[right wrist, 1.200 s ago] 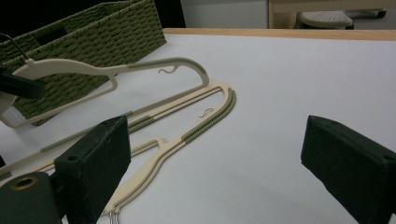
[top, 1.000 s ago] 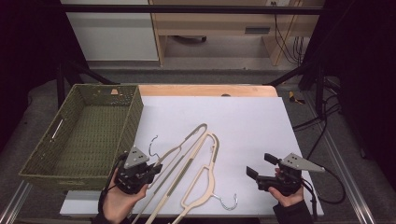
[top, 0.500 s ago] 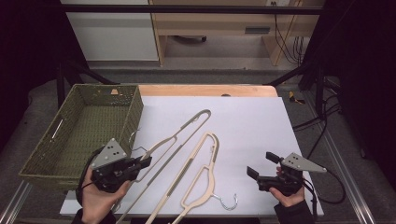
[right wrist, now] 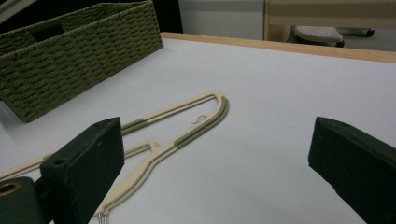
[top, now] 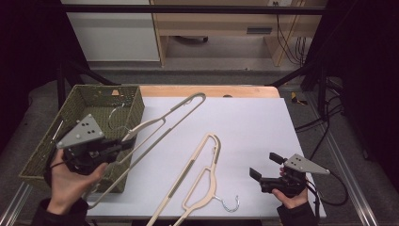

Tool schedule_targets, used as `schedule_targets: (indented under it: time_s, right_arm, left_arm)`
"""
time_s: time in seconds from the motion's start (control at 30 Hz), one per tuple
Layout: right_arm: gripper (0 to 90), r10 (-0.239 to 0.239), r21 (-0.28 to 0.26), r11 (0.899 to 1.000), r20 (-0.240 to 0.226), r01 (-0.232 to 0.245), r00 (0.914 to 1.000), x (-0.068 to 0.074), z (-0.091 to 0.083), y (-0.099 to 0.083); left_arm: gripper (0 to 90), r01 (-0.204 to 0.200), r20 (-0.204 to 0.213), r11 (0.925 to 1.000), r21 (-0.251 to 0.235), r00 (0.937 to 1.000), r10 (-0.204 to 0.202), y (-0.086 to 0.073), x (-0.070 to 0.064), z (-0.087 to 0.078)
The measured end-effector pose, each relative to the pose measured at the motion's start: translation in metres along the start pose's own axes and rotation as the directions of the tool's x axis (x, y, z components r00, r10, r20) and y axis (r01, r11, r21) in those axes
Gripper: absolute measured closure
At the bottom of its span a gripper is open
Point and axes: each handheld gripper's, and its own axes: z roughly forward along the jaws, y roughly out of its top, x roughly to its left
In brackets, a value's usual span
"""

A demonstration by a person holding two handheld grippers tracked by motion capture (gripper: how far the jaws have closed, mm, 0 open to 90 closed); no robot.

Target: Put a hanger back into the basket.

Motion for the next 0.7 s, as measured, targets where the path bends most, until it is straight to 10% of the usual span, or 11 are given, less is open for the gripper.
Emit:
schedule_targets:
  time_s: [0.7]
  right_arm:
    - [4.5,-0.006,0.016,1.000,0.015,0.006,0.9999,0.000,0.004,-0.002]
  left_arm:
    - [85.5,-0.010,-0.016,0.9995,0.031,0.9998,0.010,0.001,0.106,-0.033]
